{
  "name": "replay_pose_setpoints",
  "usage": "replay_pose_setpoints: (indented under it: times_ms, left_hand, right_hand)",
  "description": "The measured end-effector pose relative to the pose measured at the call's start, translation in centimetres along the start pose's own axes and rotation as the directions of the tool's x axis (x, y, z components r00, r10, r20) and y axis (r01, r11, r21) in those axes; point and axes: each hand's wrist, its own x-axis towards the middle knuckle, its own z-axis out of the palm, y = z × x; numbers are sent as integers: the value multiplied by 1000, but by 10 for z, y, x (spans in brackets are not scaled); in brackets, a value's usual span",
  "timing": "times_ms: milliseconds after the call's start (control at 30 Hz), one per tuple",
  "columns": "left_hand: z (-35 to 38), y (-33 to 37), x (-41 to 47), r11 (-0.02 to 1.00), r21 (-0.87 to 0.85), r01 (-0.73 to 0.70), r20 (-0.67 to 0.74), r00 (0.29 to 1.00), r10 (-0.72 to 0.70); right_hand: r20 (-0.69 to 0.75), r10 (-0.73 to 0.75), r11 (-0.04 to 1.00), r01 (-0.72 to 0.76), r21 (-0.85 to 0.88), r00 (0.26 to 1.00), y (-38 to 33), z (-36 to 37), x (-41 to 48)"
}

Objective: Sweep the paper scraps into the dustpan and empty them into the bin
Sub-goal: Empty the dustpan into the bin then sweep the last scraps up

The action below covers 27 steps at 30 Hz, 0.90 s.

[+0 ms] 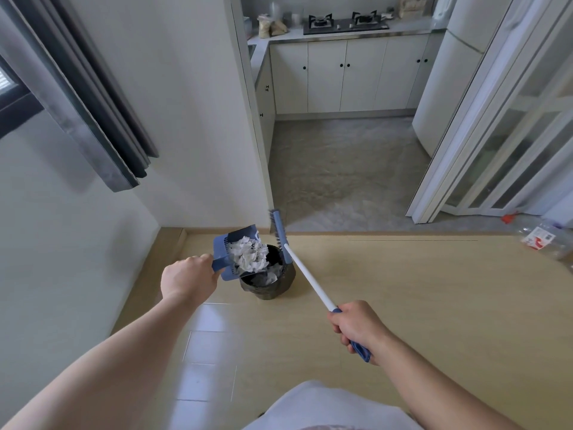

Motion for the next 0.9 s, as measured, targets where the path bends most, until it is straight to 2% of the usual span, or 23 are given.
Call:
replay_pose_setpoints:
  times_ms: [367,700,900]
  left_hand:
    - [3,-6,1,990,97,-98,22,995,96]
    - [3,-14,0,999,45,-9,4,1000,9]
    - [2,-15,-4,998,60,-30,3,1000,30]
  right_hand:
    - [-13,8,999,-8,31,1000,4,0,-1]
    - [-12,6,999,-6,36,1000,7,4,-1]
    - [-10,5,1000,-5,24,1000,7,5,-3]
